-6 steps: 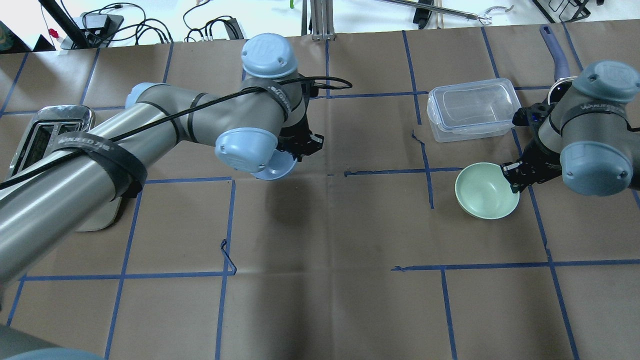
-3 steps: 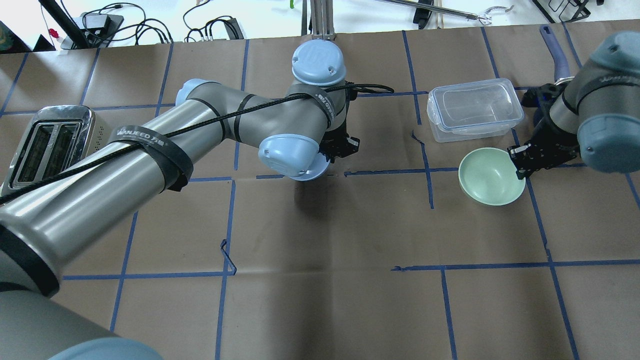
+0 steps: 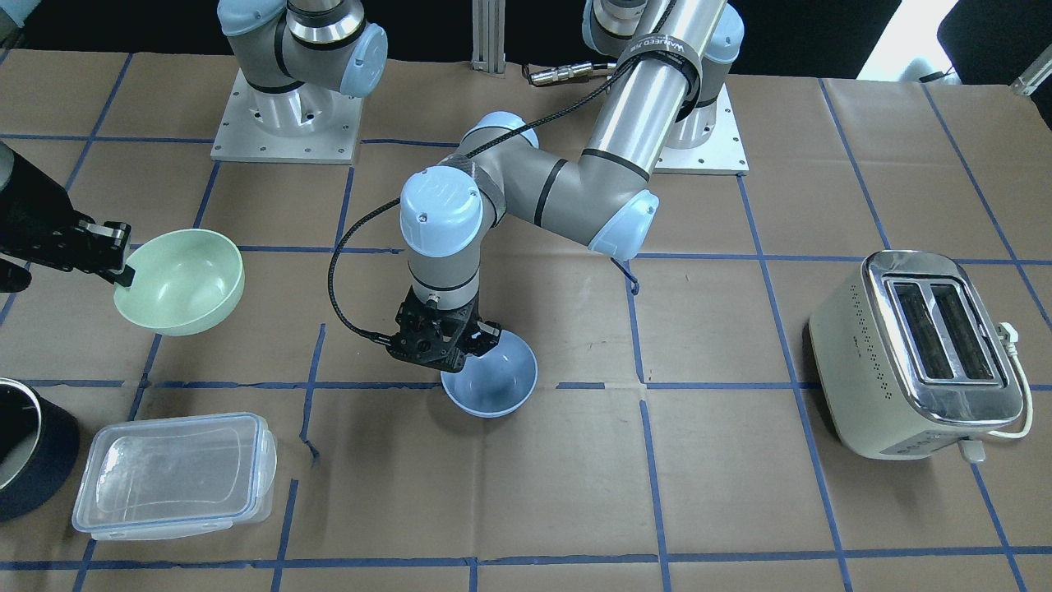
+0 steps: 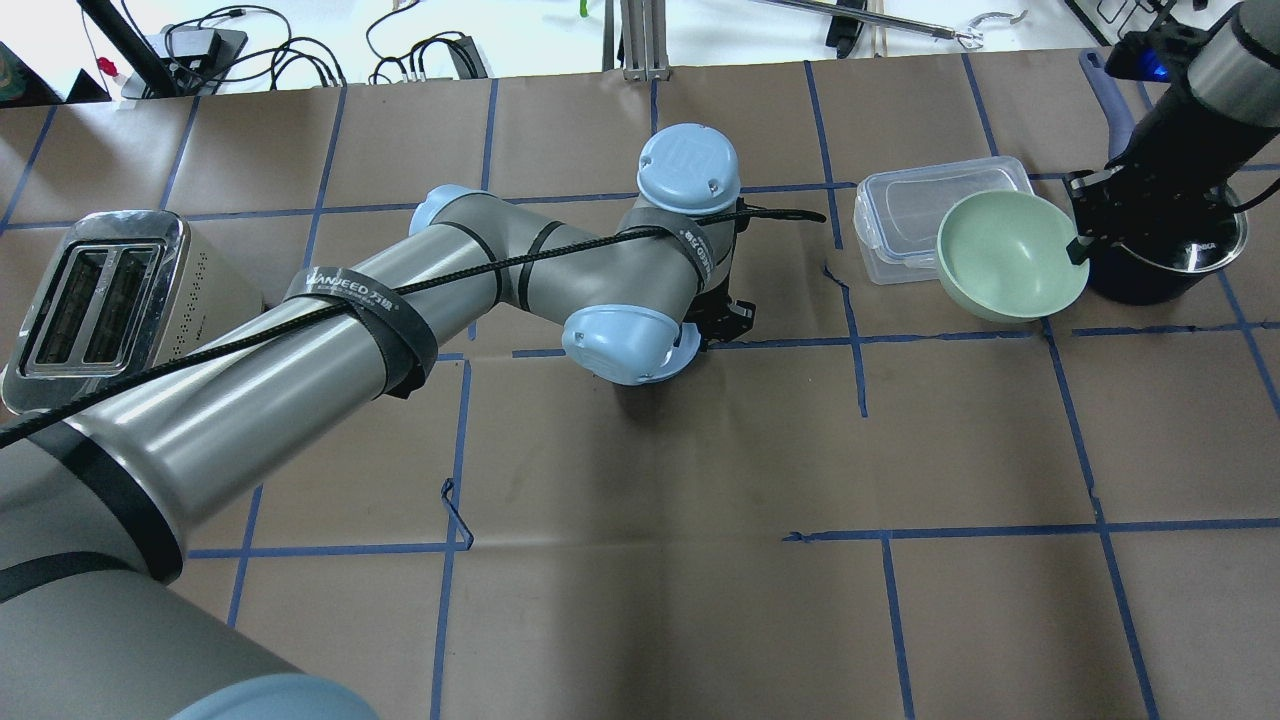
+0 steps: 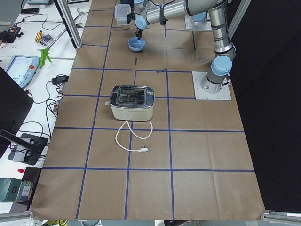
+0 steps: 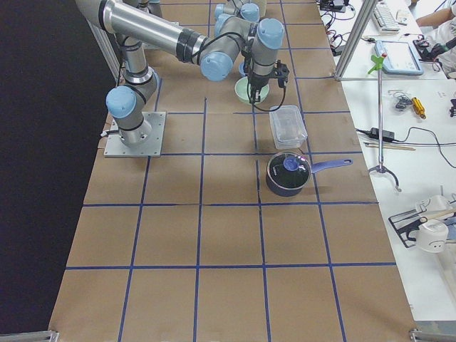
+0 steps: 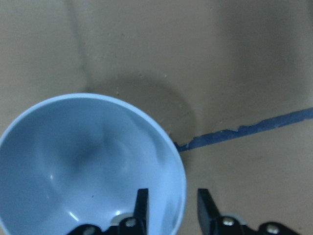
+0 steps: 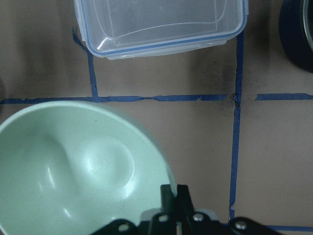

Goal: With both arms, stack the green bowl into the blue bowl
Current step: 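Carry blue bowl to table center with left gripper while right lifts green bowl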

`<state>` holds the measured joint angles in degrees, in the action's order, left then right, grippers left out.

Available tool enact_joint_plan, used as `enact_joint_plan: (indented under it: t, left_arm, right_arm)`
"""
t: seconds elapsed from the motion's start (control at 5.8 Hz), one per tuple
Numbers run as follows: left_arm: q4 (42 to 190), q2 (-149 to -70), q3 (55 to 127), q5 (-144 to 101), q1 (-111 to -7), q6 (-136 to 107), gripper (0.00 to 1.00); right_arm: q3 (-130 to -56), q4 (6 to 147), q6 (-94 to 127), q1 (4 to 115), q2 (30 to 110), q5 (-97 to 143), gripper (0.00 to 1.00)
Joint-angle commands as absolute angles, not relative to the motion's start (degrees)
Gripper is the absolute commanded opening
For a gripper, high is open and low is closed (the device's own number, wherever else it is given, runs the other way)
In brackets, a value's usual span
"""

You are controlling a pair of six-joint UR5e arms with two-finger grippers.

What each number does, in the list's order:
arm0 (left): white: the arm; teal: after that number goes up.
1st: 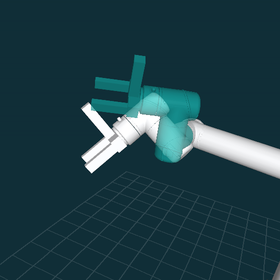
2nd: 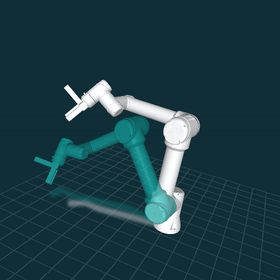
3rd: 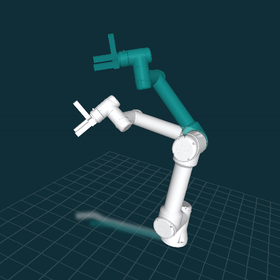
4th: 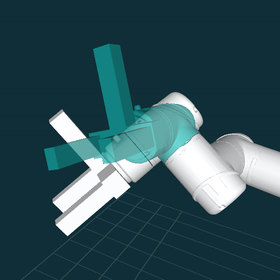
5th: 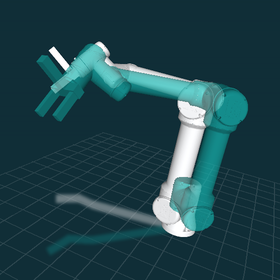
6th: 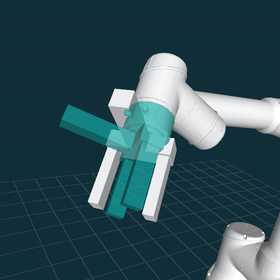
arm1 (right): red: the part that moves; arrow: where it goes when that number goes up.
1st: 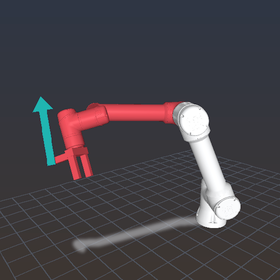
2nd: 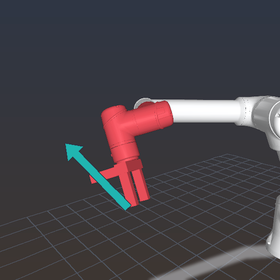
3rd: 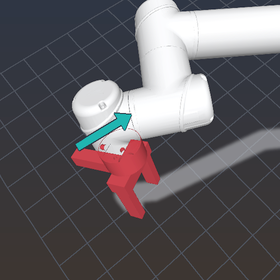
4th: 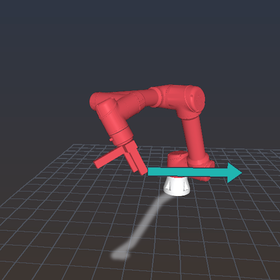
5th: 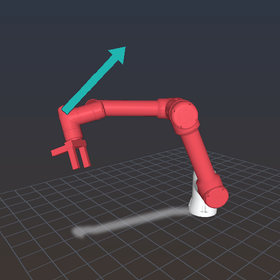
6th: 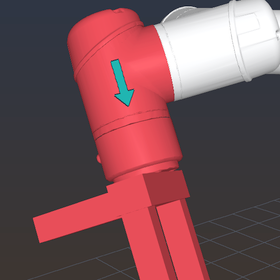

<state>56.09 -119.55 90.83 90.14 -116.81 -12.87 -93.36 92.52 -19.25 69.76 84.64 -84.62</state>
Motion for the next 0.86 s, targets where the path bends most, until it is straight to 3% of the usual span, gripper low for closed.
enact_joint_plan:
  t: [0.0,0.34,0.69]
  left_arm:
    - [61.9,-113.2,89.5,90.1,-114.8,-11.8,0.98]
    - [78.2,-101.6,88.2,88.5,-108.3,-9.3,0.98]
    - [90.6,-92.0,89.3,89.2,-98.8,-1.9,0.98]
  right_arm:
    - [-92.7,91.4,-19.2,69.9,84.9,-84.6,0.05]
    - [-92.6,92.2,-12.4,72.5,84.0,-84.2,0.05]
    - [-92.4,96.5,3.5,84.7,83.4,-84.2,0.05]
